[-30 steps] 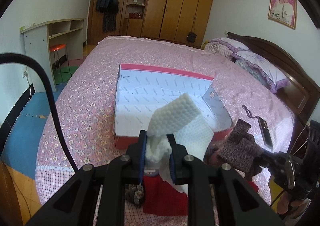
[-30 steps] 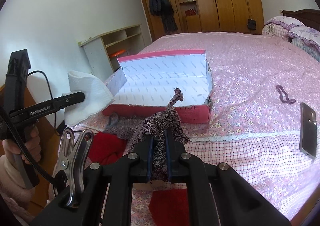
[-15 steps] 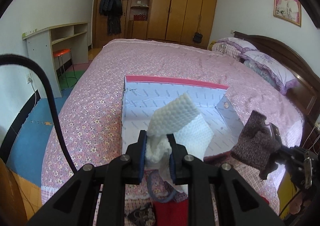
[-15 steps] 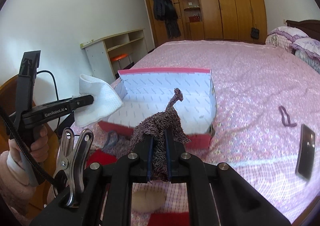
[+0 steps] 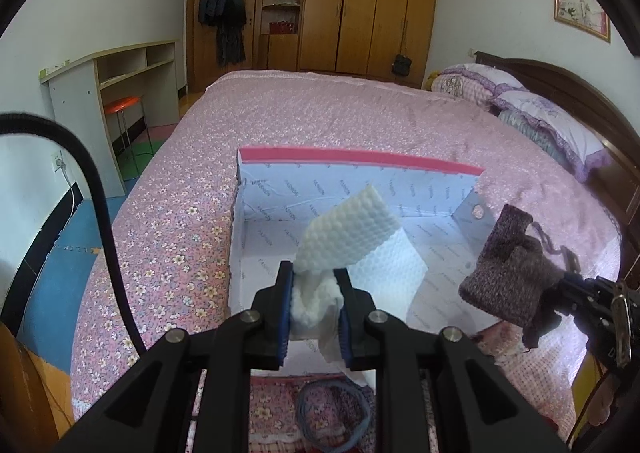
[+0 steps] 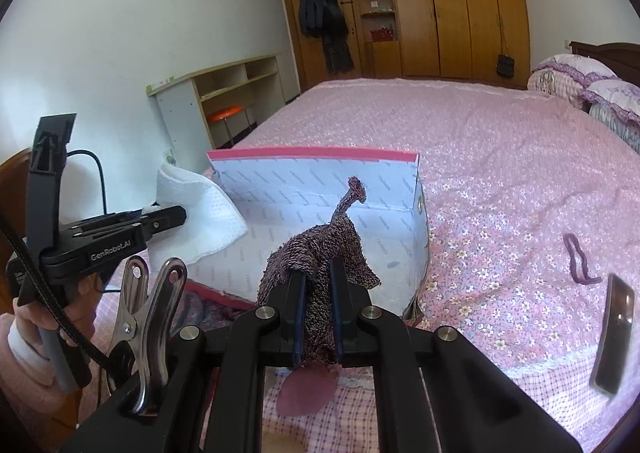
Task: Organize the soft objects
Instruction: 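Carry the white towel with the left gripper while the right gripper carries the sock into the pink shoebox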
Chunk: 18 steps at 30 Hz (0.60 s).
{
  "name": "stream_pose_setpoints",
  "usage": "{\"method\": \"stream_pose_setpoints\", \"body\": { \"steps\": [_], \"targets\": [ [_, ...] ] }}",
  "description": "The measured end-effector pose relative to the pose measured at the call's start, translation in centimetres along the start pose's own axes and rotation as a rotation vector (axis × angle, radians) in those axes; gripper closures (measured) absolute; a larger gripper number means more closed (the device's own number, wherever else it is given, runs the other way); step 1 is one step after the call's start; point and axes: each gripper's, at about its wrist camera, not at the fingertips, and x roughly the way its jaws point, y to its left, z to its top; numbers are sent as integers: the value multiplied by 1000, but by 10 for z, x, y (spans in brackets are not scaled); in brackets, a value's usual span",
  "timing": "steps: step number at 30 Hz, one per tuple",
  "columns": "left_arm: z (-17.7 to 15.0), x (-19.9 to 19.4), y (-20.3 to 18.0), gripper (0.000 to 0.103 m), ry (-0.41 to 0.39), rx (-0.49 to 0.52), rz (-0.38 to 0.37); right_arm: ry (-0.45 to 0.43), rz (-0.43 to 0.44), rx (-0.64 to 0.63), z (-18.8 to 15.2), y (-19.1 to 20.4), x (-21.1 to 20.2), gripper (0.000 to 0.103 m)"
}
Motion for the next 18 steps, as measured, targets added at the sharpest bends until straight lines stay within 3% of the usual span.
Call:
{"method": "stream_pose_setpoints", "body": {
  "steps": [18],
  "targets": [
    [-6, 70, -11, 82, 137, 13, 22, 76, -58, 3, -9, -12, 45, 91]
  ]
}}
